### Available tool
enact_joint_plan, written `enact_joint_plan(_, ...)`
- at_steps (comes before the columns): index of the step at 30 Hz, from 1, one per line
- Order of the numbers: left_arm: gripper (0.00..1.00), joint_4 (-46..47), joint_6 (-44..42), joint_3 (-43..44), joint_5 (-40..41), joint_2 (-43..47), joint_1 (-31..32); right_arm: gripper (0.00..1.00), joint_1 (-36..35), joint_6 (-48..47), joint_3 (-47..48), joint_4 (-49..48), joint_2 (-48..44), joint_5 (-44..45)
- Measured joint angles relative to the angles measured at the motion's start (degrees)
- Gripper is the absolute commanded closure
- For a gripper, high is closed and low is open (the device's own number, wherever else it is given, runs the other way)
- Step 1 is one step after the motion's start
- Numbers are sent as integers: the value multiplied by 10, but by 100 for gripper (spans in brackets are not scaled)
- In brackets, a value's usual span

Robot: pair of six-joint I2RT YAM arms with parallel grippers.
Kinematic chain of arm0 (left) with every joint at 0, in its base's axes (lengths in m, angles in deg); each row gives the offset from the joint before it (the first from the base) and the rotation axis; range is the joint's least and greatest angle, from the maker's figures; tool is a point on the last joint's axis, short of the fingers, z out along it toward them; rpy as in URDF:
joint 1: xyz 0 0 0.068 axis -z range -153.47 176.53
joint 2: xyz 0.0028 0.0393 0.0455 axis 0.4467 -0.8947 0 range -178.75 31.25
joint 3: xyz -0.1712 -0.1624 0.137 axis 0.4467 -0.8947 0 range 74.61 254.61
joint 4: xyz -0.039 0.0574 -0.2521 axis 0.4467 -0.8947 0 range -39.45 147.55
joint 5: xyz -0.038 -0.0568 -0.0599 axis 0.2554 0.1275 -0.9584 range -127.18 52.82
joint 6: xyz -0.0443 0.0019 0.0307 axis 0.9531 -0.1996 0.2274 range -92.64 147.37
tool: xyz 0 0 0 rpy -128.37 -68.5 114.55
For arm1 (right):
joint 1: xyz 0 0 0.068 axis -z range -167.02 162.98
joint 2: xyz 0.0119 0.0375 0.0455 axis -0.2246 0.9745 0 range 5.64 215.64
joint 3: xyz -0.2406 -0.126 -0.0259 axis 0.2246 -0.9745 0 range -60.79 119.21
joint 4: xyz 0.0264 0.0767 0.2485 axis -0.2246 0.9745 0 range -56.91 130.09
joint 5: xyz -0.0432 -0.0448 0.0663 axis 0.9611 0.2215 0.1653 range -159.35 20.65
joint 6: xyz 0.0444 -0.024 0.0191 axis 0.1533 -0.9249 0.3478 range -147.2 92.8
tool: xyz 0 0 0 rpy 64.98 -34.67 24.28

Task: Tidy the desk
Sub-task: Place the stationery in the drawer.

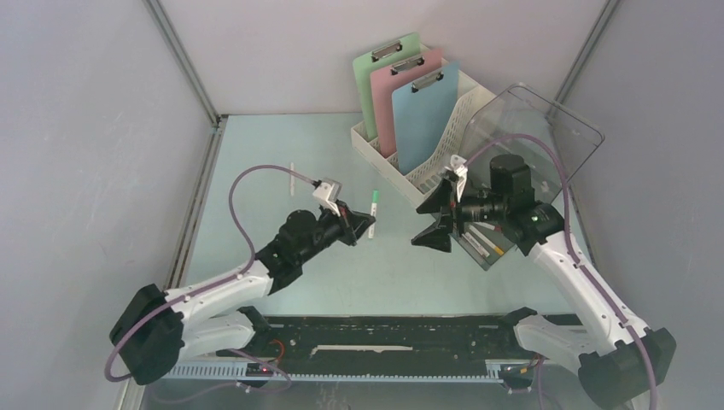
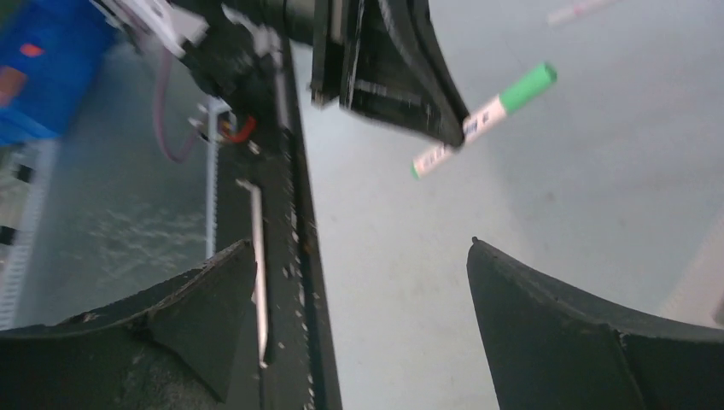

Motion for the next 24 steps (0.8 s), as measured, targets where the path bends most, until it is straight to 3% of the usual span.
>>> enact_joint_plan(6,100,92,-1,-10,83,41,112,0,7,133,-29,-149,-6,-103)
enact_joint_plan(14,100,190,-10,-40,176,6,199,0,37,283,-81,-253,-4,-134)
enact_joint_plan(24,100,225,-10,-35,204,-21,233,2,-7,305,-87,-274,19,-108)
